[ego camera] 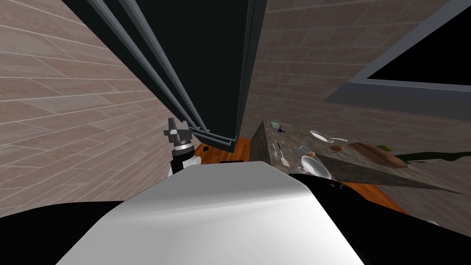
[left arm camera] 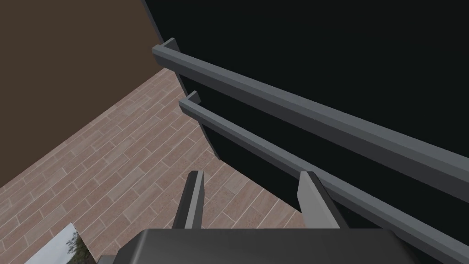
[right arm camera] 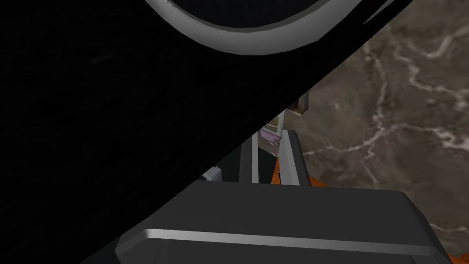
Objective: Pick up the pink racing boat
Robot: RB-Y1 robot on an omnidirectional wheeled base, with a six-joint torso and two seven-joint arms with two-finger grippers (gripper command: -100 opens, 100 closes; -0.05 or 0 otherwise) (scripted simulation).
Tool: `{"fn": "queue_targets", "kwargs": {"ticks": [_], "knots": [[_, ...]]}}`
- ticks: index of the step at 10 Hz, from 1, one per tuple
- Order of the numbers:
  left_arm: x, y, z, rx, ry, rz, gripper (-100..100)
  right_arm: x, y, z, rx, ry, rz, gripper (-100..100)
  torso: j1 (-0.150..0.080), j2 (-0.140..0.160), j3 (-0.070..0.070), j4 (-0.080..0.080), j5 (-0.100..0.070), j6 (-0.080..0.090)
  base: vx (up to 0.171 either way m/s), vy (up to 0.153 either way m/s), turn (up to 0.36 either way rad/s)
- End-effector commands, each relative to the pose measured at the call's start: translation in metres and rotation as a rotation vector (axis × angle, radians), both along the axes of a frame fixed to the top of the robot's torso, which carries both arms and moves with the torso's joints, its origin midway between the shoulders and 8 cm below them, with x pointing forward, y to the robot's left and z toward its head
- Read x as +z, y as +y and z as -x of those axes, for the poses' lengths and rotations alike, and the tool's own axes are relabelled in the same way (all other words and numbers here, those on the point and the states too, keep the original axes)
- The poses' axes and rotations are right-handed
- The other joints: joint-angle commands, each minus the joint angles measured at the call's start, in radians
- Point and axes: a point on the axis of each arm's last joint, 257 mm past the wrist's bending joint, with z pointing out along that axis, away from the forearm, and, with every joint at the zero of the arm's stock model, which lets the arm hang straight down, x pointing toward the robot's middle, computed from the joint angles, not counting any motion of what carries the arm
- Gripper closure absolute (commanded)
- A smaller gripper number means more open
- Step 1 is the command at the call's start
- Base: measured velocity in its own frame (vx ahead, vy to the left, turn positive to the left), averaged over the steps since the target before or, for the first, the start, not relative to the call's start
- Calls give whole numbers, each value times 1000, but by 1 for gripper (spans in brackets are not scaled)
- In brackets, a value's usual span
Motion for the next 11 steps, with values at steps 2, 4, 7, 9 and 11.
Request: {"fn": "queue_targets", "kwargs": {"ticks": [2, 4, 7, 9, 11], "knots": [[0, 0, 0, 0, 0, 0, 0, -1, -9, -5, -48, 5, -6, 100, -1, 2, 1, 0, 0, 1, -86, 16, 77], [0, 0, 0, 0, 0, 0, 0, -1, -16, -14, -34, 22, 17, 100, -4, 2, 1, -1, 0, 4, -60, 19, 81], [0, 0, 0, 0, 0, 0, 0, 0, -26, -24, -53, 29, 29, 100, -6, 6, 3, 0, 0, 6, -94, 26, 99], [0, 0, 0, 0, 0, 0, 0, 1, -31, -26, -106, 21, 11, 100, -6, 10, 5, 0, 0, 6, -83, 29, 66], [0, 0, 0, 0, 0, 0, 0, 3, -37, -37, -96, 25, 33, 100, -8, 5, 2, -1, -1, 7, -51, 13, 95]]}}
